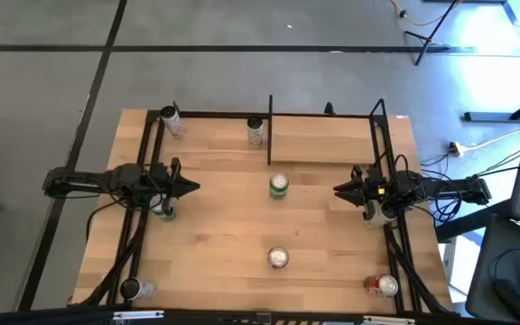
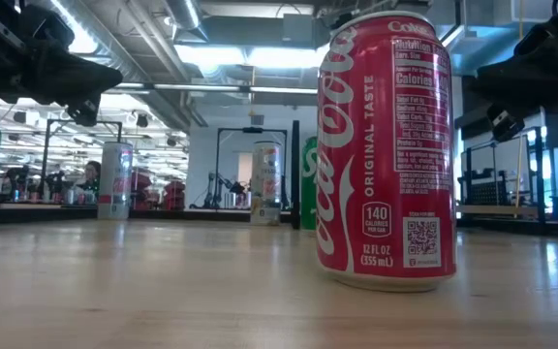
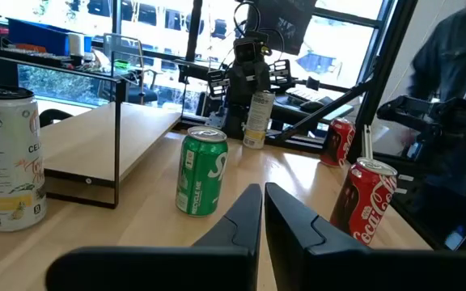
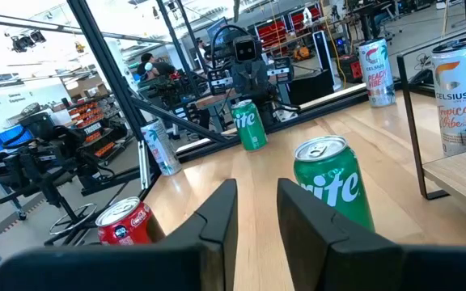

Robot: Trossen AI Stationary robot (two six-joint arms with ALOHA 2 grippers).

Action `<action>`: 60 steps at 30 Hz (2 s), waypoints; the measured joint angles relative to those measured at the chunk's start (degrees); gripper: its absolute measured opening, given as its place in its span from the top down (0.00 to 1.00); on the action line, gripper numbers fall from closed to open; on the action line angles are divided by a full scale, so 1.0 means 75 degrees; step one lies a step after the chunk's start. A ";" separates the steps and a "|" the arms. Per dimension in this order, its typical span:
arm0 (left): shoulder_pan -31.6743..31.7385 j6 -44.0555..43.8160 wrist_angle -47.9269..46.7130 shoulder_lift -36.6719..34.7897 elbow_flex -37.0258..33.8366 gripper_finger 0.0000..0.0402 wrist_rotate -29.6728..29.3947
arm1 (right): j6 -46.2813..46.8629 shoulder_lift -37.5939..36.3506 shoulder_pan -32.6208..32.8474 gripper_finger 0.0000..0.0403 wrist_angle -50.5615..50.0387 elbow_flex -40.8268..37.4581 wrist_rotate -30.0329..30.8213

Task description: Place canned beverage on shelf

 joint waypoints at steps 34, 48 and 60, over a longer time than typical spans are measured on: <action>0.0001 0.0001 -0.0001 -0.0001 0.0001 0.98 0.0000 | -0.0001 0.0001 0.0000 0.81 0.0002 0.0000 0.0000; 0.0001 0.0010 0.1417 -0.0001 0.0001 0.98 -0.1224 | -0.0108 0.0001 0.0000 0.81 0.0156 0.0000 0.0836; 0.0001 -0.0188 0.3846 0.0001 0.0065 0.98 -0.4041 | 0.0663 0.0001 -0.0003 0.81 0.1167 -0.0003 0.4001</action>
